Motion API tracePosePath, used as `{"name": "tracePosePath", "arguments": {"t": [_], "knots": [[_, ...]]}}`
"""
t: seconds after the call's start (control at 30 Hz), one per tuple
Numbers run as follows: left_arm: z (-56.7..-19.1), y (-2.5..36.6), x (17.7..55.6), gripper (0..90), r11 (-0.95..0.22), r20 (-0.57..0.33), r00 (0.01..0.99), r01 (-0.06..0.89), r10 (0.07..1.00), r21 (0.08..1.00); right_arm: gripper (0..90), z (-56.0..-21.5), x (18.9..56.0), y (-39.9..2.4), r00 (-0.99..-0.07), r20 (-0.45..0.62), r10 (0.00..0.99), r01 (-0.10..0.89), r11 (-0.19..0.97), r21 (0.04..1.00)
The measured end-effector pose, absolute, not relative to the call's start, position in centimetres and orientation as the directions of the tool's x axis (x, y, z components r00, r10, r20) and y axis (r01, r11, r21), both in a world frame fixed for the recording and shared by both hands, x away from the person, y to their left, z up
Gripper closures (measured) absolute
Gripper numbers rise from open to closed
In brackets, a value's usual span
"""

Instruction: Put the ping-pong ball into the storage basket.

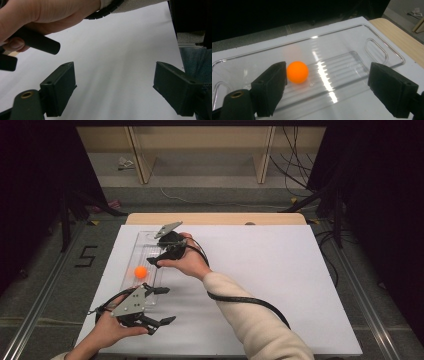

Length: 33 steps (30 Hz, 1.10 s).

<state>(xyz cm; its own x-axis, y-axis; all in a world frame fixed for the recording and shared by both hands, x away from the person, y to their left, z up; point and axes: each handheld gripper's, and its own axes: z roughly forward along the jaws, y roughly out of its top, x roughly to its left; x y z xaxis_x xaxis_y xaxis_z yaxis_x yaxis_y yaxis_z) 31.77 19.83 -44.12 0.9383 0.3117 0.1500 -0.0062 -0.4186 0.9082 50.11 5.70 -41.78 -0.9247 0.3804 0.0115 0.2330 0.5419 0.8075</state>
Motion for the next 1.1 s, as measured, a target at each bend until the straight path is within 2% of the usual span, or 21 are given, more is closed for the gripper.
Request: {"name": "tracePosePath", "arguments": {"t": [1.1], "knots": [[-44.1,19.9,31.8,17.2,-0.417,0.148,0.937,-0.002,0.318,0.909,16.5,-41.7,49.5,-2.2,-0.880,0.017,0.475,0.294,0.516,0.805]]}}
